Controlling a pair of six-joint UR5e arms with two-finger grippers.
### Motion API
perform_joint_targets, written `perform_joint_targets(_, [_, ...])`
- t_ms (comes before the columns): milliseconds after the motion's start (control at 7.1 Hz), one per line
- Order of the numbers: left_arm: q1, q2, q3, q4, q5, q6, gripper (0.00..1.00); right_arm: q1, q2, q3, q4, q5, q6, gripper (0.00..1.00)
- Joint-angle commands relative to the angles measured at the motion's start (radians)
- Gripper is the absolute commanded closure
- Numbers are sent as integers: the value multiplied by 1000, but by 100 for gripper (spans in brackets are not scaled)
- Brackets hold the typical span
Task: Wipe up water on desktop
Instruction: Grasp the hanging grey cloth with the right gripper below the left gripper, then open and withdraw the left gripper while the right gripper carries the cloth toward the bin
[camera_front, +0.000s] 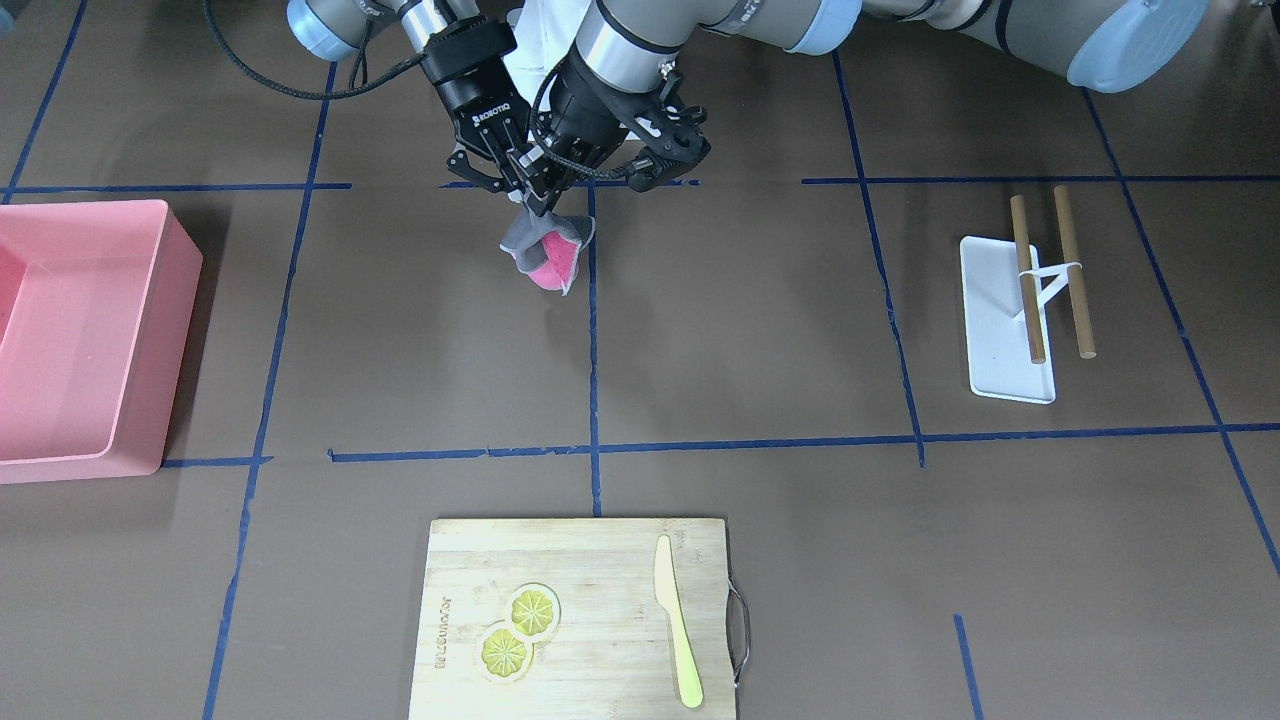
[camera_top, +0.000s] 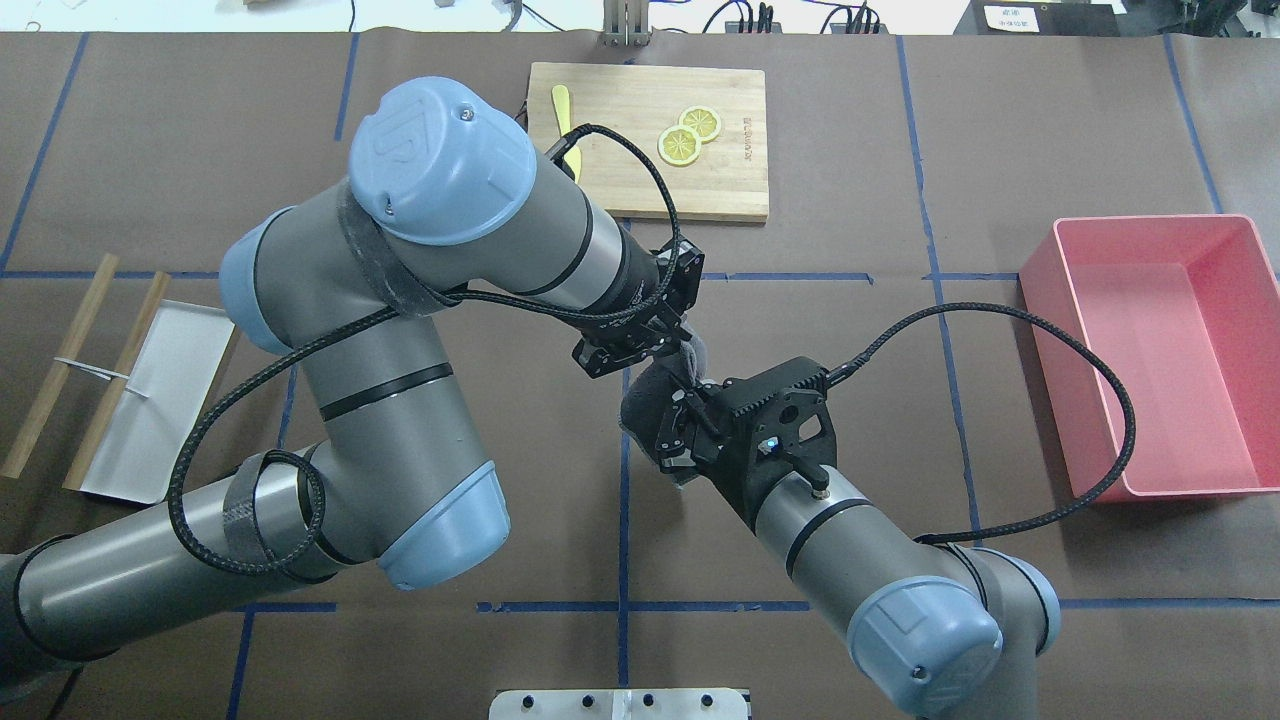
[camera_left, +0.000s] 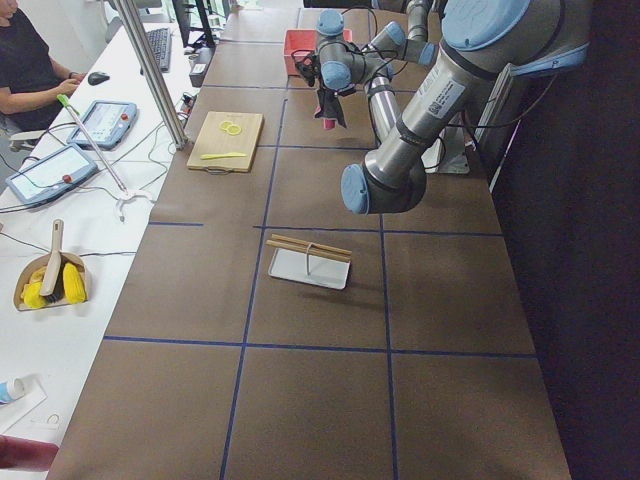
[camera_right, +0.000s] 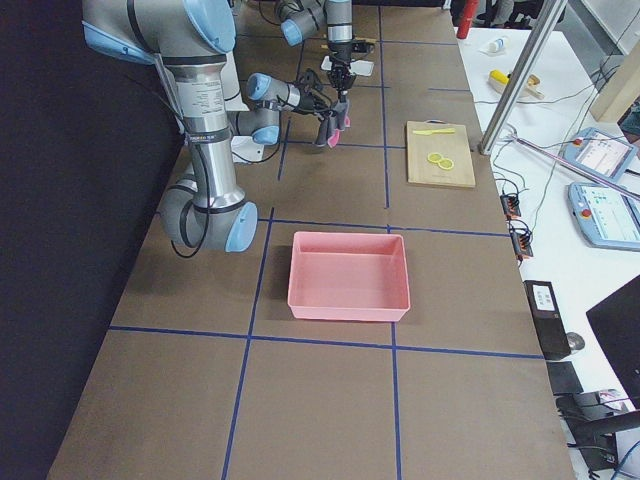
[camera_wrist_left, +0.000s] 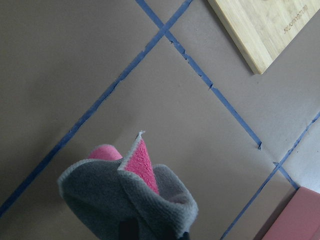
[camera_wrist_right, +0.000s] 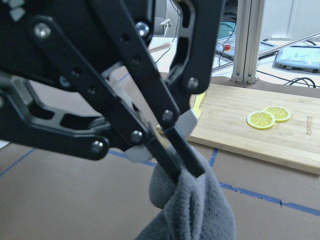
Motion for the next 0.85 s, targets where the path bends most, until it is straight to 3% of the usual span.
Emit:
perform_joint_targets(0, [0,12,-21,0,-4,6,30,-6,-4,-3,-2,-16,-3,100])
perform_joint_targets(141, [-9,36,-80,2,-3,41,17,-3,-4,-1,-3,-19,-1,100])
perform_joint_targets(564, [-153,187,-226,2,-4,230,16,2,-56,3,-129,-7,85,100])
perform_joint_targets(705, [-188,250,-262,2,-6,324,16,18,-79,5,-144,105,294,100])
